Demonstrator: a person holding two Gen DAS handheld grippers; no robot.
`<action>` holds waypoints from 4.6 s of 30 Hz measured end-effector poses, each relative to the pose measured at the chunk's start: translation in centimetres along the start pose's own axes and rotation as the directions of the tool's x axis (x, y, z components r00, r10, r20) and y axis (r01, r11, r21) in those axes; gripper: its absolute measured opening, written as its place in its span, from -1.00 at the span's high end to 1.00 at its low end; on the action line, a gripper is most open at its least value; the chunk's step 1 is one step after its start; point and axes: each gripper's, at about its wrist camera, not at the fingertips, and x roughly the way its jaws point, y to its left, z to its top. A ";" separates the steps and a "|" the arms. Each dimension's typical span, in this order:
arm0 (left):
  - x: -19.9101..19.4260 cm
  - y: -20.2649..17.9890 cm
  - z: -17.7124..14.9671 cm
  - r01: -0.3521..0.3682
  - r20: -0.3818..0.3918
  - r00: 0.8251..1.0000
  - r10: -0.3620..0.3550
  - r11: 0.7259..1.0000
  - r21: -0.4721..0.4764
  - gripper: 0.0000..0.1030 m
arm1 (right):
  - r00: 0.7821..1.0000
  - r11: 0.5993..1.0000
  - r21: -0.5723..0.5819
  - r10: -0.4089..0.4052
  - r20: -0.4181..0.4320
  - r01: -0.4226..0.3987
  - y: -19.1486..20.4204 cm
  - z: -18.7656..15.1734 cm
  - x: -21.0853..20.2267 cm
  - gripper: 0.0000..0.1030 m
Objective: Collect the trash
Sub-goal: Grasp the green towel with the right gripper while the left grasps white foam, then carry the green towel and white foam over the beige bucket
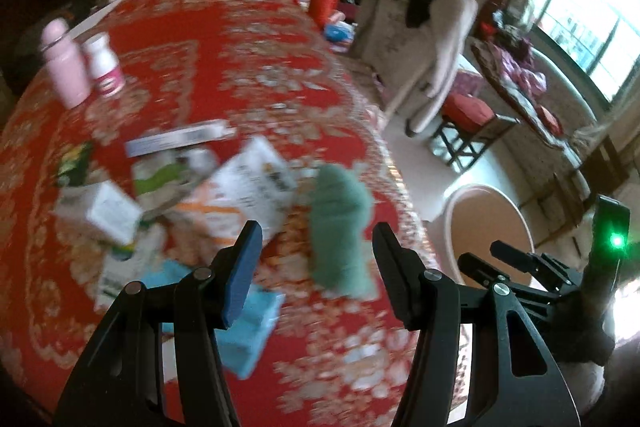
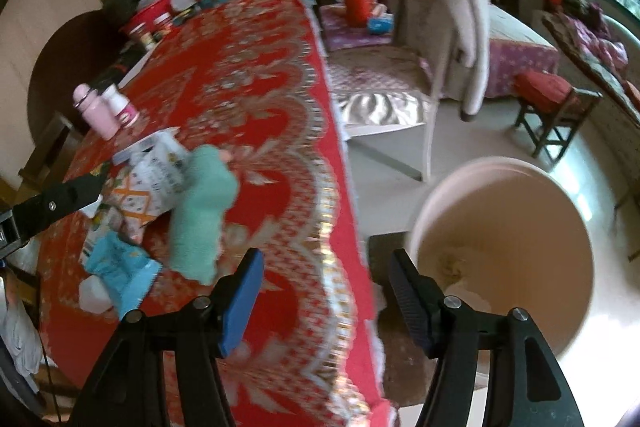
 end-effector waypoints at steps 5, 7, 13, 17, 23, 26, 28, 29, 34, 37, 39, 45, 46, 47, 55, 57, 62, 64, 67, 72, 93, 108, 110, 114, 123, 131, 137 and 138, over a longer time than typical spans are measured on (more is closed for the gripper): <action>-1.6 5.0 -1.0 -0.051 0.001 0.999 0.052 0.996 -0.071 -0.09 | 0.999 0.999 -0.037 0.030 -0.015 -0.031 3.0 0.3 1.2 -0.24; -2.4 7.4 -1.5 -0.072 0.002 0.997 0.072 0.992 -0.108 -0.09 | 0.999 0.998 -0.051 0.043 -0.025 -0.044 4.4 0.5 1.8 -0.25; -4.0 13.3 -3.4 -0.086 -0.024 0.996 0.082 0.973 -0.212 -0.09 | 0.997 0.996 -0.070 0.059 -0.048 -0.063 6.8 0.7 3.2 -0.28; -4.3 14.4 -4.8 -0.061 -0.053 0.997 0.052 0.979 -0.193 -0.09 | 0.996 0.995 -0.065 0.066 -0.066 -0.071 7.4 0.7 4.0 -0.31; -3.1 12.6 -7.3 0.023 -0.110 0.993 -0.032 0.997 -0.079 -0.27 | 0.993 0.996 -0.052 0.072 -0.088 -0.077 7.9 1.1 5.1 -0.36; -1.9 11.6 -8.2 0.047 -0.153 0.987 -0.048 0.999 -0.010 -0.27 | 0.993 0.995 -0.057 0.072 -0.096 -0.078 8.3 1.6 5.7 -0.38; -1.0 11.0 -8.8 0.044 -0.174 0.984 -0.035 0.998 0.049 -0.28 | 0.993 0.995 -0.060 0.070 -0.100 -0.076 8.5 1.9 6.1 -0.41; -0.7 10.8 -9.0 0.042 -0.181 0.983 -0.029 0.997 0.071 -0.28 | 0.992 0.995 -0.060 0.067 -0.104 -0.074 8.7 2.1 6.4 -0.42; 1.2 10.3 -9.4 0.026 -0.200 0.980 0.002 0.990 0.136 -0.27 | 0.991 0.997 -0.036 0.068 -0.114 -0.073 8.9 2.8 7.7 -0.42; 1.8 10.4 -9.5 0.027 -0.201 0.980 0.001 0.990 0.137 -0.27 | 0.990 0.997 -0.010 0.078 -0.117 -0.079 9.0 3.4 8.6 -0.42; 2.2 10.8 -9.4 0.049 -0.209 0.978 -0.025 0.992 0.114 -0.22 | 0.989 0.997 0.001 0.083 -0.126 -0.083 9.1 3.7 9.3 -0.42; 2.0 11.6 -9.3 0.091 -0.222 0.972 -0.076 0.994 0.062 0.38 | 0.981 0.992 0.062 0.123 -0.152 -0.114 8.4 3.5 10.4 0.19; 1.7 11.5 -9.3 0.102 -0.217 0.972 -0.087 0.993 0.057 0.41 | 0.981 0.992 0.057 0.123 -0.150 -0.116 8.4 3.5 10.3 0.23; 1.4 11.5 -9.3 0.113 -0.211 0.972 -0.100 0.992 0.054 0.42 | 0.981 0.992 0.047 0.124 -0.147 -0.118 8.4 3.4 10.1 0.25; -0.9 10.1 -7.8 0.110 -0.175 0.980 -0.097 0.992 0.064 0.44 | 0.979 0.986 0.029 0.164 -0.120 -0.162 8.1 3.1 7.4 0.27; -1.4 9.3 -7.2 0.097 -0.163 0.983 -0.084 0.993 0.072 0.44 | 0.979 0.986 0.024 0.166 -0.116 -0.164 7.9 2.9 6.9 0.27; -1.9 7.4 -6.0 0.071 -0.139 0.989 -0.059 0.994 0.085 0.44 | 0.981 0.986 0.030 0.164 -0.103 -0.161 7.2 2.4 5.6 0.27; -1.7 6.6 -5.5 0.058 -0.130 0.990 -0.046 0.994 0.093 0.44 | 0.982 0.987 0.032 0.160 -0.099 -0.157 6.8 2.1 5.1 0.27; -1.3 6.1 -5.1 0.035 -0.123 0.992 -0.022 0.994 0.100 0.44 | 0.984 0.988 0.031 0.155 -0.092 -0.153 6.3 1.6 4.4 0.27; -0.6 5.4 -4.7 0.026 -0.127 0.992 -0.015 0.996 0.089 0.44 | 0.985 0.988 0.038 0.151 -0.086 -0.149 5.6 1.0 3.4 0.27; 0.3 1.7 -3.2 0.026 -0.091 0.996 -0.013 0.989 0.145 0.44 | 0.991 0.989 0.093 0.123 -0.046 -0.119 2.1 -0.2 0.5 0.27; 1.8 -3.7 -2.3 0.112 -0.108 0.990 -0.091 0.972 0.205 0.44 | 0.999 0.978 0.201 0.049 -0.012 -0.046 -3.8 -1.4 -2.0 0.27; 2.1 -4.7 -2.2 0.126 -0.114 0.988 -0.104 0.969 0.213 0.44 | 0.999 0.974 0.223 0.034 -0.009 -0.031 -5.1 -1.7 -2.4 0.27; 3.1 -7.3 -2.1 0.160 -0.127 0.983 -0.132 0.958 0.238 0.44 | 1.000 0.965 0.262 0.007 -0.011 -0.004 -7.4 -2.4 -3.1 0.27; 5.5 -12.5 -2.0 0.221 -0.170 0.969 -0.179 0.936 0.274 0.44 | 0.998 0.938 0.341 -0.049 -0.025 0.055 -13.1 -4.1 -4.4 0.27; 8.3 -16.9 -2.0 0.282 -0.222 0.949 -0.225 0.920 0.274 0.43 | 0.995 0.913 0.398 -0.080 -0.051 0.094 -17.4 -5.2 -4.7 0.27; 10.7 -19.9 -1.8 0.332 -0.253 0.929 -0.270 0.910 0.248 0.43 | 0.994 0.900 0.424 -0.084 -0.069 0.105 -20.0 -5.3 -4.0 0.27; 11.2 -20.4 -1.8 0.335 -0.257 0.927 -0.272 0.910 0.246 0.42 | 0.994 0.898 0.427 -0.083 -0.072 0.106 -20.2 -5.2 -3.9 0.27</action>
